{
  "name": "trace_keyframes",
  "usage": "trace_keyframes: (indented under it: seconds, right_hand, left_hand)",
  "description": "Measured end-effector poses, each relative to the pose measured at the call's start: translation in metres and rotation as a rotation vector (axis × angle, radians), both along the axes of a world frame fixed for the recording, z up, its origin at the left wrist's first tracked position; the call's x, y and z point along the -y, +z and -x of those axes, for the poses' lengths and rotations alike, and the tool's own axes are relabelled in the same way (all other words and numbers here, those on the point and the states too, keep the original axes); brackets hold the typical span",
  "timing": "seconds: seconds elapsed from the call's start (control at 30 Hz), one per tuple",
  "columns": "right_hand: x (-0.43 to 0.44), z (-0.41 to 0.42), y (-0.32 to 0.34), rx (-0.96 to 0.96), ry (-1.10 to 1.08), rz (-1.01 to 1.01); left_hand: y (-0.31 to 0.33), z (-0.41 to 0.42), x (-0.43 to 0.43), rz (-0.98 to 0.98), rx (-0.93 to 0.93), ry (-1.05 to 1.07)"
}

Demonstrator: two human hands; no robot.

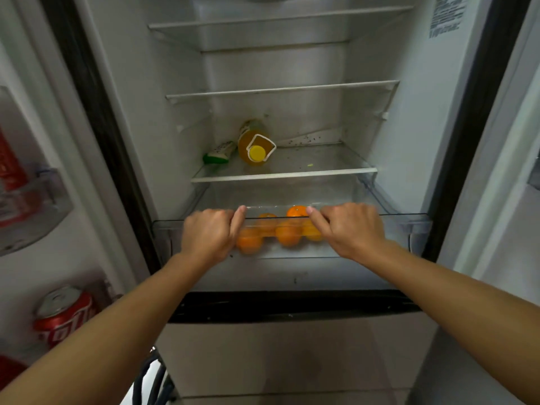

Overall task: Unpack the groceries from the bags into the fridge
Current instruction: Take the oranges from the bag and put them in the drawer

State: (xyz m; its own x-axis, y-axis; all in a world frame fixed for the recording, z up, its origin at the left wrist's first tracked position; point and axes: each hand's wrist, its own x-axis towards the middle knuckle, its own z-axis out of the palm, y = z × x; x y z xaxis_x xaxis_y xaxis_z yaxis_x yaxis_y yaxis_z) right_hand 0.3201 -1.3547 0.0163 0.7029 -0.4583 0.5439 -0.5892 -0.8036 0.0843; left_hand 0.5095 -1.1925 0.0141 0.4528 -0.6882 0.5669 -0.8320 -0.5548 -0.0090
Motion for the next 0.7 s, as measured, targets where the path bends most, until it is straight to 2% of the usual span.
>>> trace_keyframes:
  seconds: [0.1,0.2,0.43,0.7]
  right_hand:
    - [0.001,-0.006,-0.003,-0.018,-0.036,0.060]
    - [0.008,-0.009,-0.002,-0.005,-0.029,0.059]
    - [0.047,-0.037,0.007,0.004,-0.047,0.051]
    - [0.085,-0.083,-0.002,0.132,-0.125,-0.014]
  left_hand:
    - [0.001,0.002,0.007,-0.003,0.025,0.075]
    - [-0.003,-0.001,0.009,0.040,0.082,0.066]
    - [0.008,-0.027,0.046,-0.012,0.030,0.085]
    - [-0.004,-0.072,0.091,0.138,-0.003,0.038]
